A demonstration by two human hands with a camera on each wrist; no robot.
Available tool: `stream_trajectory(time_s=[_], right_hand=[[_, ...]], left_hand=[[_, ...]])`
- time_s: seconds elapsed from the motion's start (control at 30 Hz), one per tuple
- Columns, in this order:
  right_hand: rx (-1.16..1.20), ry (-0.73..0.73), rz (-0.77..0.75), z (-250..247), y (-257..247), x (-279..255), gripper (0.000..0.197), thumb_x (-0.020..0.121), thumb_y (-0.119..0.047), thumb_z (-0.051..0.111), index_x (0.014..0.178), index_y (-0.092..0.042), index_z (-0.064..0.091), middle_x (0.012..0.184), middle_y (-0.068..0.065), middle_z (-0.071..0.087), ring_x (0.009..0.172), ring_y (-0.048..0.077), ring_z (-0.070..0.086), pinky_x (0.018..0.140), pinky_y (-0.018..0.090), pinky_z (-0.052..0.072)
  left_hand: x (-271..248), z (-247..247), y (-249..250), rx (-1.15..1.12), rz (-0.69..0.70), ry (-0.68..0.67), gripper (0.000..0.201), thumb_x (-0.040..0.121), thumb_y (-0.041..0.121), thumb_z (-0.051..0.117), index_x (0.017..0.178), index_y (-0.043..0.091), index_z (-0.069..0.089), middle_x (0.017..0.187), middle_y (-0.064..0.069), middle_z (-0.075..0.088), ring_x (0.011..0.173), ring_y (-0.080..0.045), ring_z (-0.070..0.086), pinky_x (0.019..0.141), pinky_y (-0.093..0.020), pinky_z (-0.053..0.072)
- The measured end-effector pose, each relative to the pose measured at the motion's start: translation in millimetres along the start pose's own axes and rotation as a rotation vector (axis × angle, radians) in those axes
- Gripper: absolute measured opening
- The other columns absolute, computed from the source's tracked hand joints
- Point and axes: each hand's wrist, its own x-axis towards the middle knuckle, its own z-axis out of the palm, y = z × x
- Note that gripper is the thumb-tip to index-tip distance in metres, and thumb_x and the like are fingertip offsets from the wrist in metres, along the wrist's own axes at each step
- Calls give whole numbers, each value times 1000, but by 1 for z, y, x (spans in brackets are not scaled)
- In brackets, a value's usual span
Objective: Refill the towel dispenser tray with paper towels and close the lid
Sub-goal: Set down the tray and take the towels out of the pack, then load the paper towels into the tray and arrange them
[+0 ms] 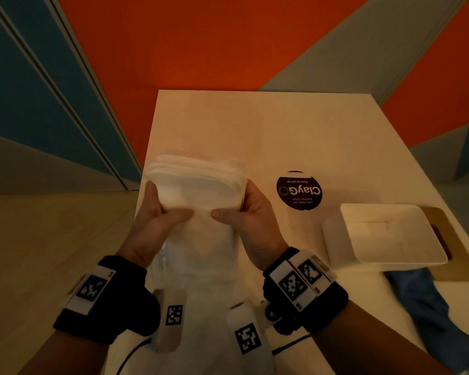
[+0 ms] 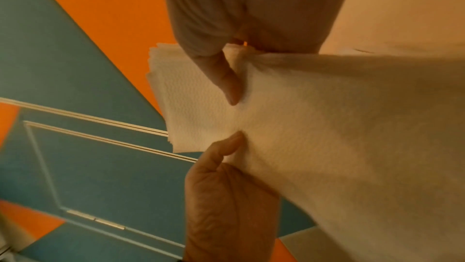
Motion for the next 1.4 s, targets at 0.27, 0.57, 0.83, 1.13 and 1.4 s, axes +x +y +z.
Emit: stream_trajectory(time_s=[0.27, 0.57, 0.83, 1.13, 1.4], right_hand=[[117, -328, 198, -33, -7, -8, 81, 43, -43, 87, 116, -29, 54, 107, -6, 68, 101, 14, 62, 90, 32, 49], [230, 101, 135, -17, 9, -16, 60, 61, -6, 76, 117, -12, 57, 119, 13, 63, 104, 31, 63, 79, 39, 57], [175, 46, 136, -71, -14, -39, 47, 59, -1, 68, 102, -20, 65, 97, 2, 74, 93, 24, 68, 70, 36, 59], [-38, 126, 226, -124, -41, -71, 30, 70, -4, 65, 95, -22, 63, 82, -3, 75, 75, 12, 70, 62, 27, 59], [-552, 406, 83, -217, -106, -99, 31, 81, 0, 61, 105, -19, 57, 93, -1, 64, 91, 20, 60, 65, 23, 52]], left_hand=[[2, -9, 52, -479, 38, 54, 34, 69, 16, 59, 102, 17, 66, 110, 0, 67, 110, -20, 60, 101, -40, 44], [-12, 36, 16, -651, -164, 98, 81, 47, 17, 69, 125, 6, 50, 114, -5, 64, 108, -22, 61, 85, -33, 55], [-9, 3, 42, -246, -205, -132, 64, 31, 48, 83, 88, 21, 73, 79, 4, 76, 72, -9, 71, 52, -22, 57], [0, 58, 21, 100, -407, -174, 24, 71, 15, 63, 94, 23, 63, 64, 9, 74, 60, -7, 69, 50, -24, 57], [7, 175, -1, 264, -242, -208, 42, 80, 2, 60, 114, 21, 46, 108, 0, 60, 93, -13, 59, 75, -27, 52]])
